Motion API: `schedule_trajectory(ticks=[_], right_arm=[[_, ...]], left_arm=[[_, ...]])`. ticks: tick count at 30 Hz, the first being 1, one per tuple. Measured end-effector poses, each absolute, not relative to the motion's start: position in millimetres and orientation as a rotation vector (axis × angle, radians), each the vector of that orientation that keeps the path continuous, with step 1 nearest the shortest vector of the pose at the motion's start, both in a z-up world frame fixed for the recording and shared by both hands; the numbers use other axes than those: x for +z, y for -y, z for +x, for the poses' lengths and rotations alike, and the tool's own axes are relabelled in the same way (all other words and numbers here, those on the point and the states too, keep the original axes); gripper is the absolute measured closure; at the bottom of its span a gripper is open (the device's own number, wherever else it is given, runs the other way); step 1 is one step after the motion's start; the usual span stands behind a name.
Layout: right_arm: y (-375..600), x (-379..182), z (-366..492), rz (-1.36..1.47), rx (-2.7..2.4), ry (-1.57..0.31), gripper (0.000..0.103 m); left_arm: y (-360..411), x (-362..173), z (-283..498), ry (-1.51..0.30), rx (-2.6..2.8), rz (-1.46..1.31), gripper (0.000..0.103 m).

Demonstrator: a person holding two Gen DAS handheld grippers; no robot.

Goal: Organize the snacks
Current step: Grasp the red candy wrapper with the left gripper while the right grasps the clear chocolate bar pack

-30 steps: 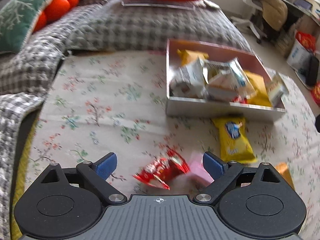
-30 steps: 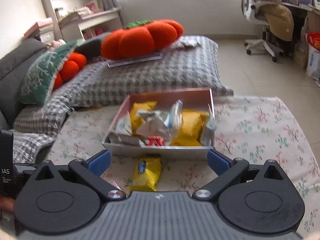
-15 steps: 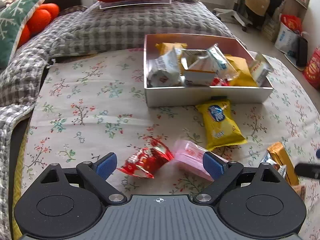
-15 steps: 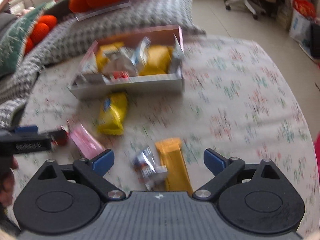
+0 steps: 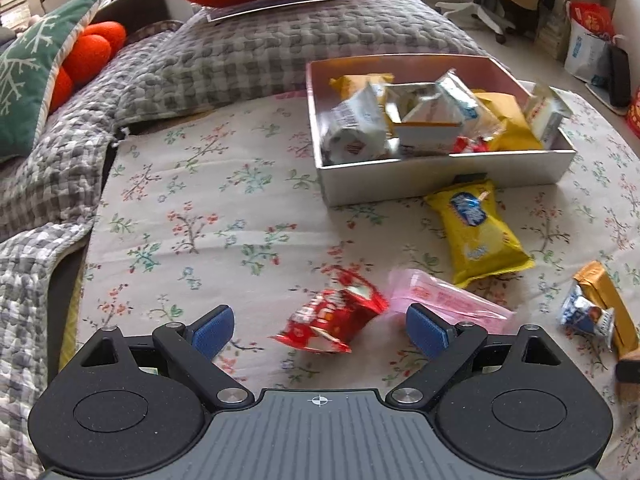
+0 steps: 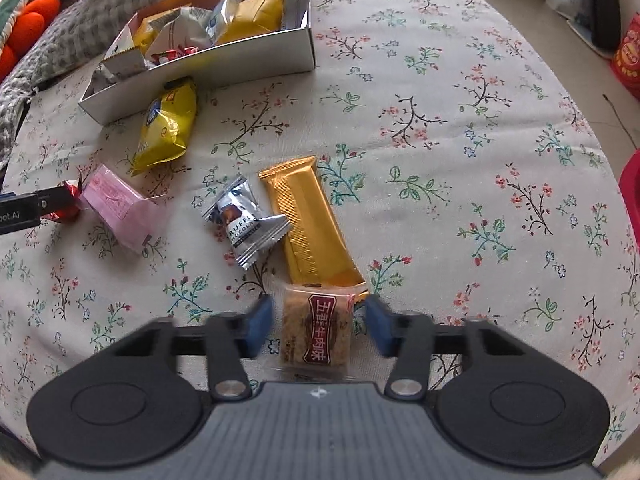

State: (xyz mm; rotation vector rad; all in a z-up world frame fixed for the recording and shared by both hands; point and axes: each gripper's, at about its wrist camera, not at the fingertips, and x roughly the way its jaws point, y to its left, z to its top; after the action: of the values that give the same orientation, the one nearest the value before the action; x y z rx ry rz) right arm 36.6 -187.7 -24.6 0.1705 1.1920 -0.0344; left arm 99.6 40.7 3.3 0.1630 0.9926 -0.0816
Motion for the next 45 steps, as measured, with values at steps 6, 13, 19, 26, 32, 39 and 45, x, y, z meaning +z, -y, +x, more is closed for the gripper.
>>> schedule_trajectory(ticks=[6,13,19,26,32,39,45], right_arm=[[188.0,-7.3,36.0,0.181,-0.040,-1.111,0.072],[179.3,9.1,36.9,0.158,0.014,-1.027,0.072],[179.2,10.4,38.6,0.165,0.031,-1.003,0.072],[178.4,13.3,36.2,0.170,0.046,-0.986,0.072],[179.6,14.6,35.4,0.179,0.045,-0.977,0.072],[178.7,15.6,35.6,0.187,0.050,-0.972,0.072],[180.7,16.3,35.7,0.200,0.046,-0.967,0.072]], left_arm=[[-49.0,2.2,105.7,-0.993,-0.109,0.164,0.009],[-31.9,-19.1,108.4,-1.012,-0.150,0.291,0.010],[-28.5,-33.1,112.2,-1.028,-0.179,0.320,0.030],[-29.8,-29.6,111.2,-1.058,-0.213,0.222,0.066],[-34.8,-20.6,112.0,-1.044,-0.209,0.168,0.070],[-41.2,-6.0,112.9,-1.019,-0.224,0.101,0.070],[-44.1,14.2,107.7,-0.965,-0.246,0.044,0.070]])
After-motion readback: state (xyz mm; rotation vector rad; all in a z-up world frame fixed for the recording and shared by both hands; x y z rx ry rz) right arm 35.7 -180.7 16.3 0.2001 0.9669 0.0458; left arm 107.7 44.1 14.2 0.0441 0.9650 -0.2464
